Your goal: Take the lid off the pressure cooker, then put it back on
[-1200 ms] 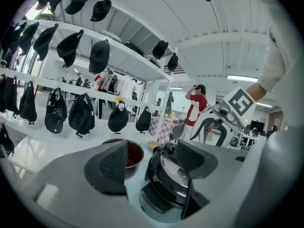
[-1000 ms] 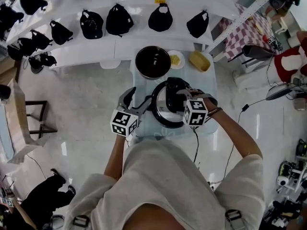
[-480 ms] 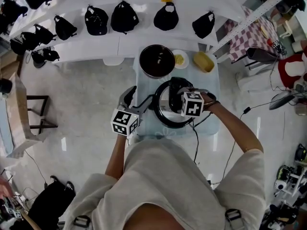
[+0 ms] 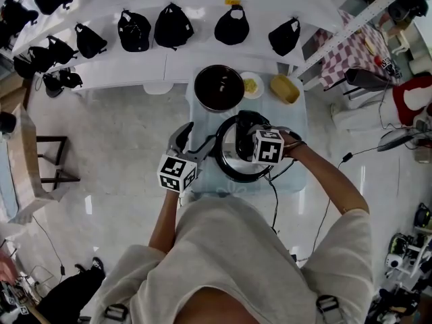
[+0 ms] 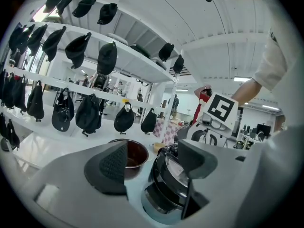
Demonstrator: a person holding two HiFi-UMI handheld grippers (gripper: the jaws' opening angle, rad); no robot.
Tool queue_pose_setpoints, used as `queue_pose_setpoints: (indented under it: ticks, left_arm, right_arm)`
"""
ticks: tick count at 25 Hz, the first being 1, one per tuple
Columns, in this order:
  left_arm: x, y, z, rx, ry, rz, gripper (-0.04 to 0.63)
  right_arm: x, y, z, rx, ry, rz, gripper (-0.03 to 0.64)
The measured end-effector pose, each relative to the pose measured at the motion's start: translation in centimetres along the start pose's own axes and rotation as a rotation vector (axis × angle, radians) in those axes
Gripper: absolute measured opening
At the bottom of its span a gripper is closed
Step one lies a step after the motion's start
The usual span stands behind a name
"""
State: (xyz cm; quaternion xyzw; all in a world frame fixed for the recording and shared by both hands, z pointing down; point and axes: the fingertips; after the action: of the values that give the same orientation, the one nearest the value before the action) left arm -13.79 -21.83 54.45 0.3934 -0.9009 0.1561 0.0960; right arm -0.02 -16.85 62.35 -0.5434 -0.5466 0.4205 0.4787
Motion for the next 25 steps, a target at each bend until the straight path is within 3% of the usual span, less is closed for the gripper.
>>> queue_pose_setpoints:
  ticks: [13, 25]
  left_arm:
    - [0.0, 0.1, 0.6, 0.001, -0.029, -0.001, 0.311]
    - [-0.8, -0.8, 1.1, 0.008, -0.043, -0.030, 0.311]
  right_arm:
    - [-0.6, -0.1, 0.5, 0.016, -0.111, -0.027, 0.269]
    - [-1.9, 0.0, -0.7, 0.067, -0.563, -0.097, 0.270]
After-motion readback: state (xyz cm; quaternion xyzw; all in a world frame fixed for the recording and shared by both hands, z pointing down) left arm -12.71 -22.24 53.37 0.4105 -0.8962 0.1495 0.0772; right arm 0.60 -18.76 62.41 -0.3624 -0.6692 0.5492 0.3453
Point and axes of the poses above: the fingertips, and each gripper's own axes: y backward along the fingers, x to its left, z out of its top, and after that the axes turned 10 degrees about -z, right-handed
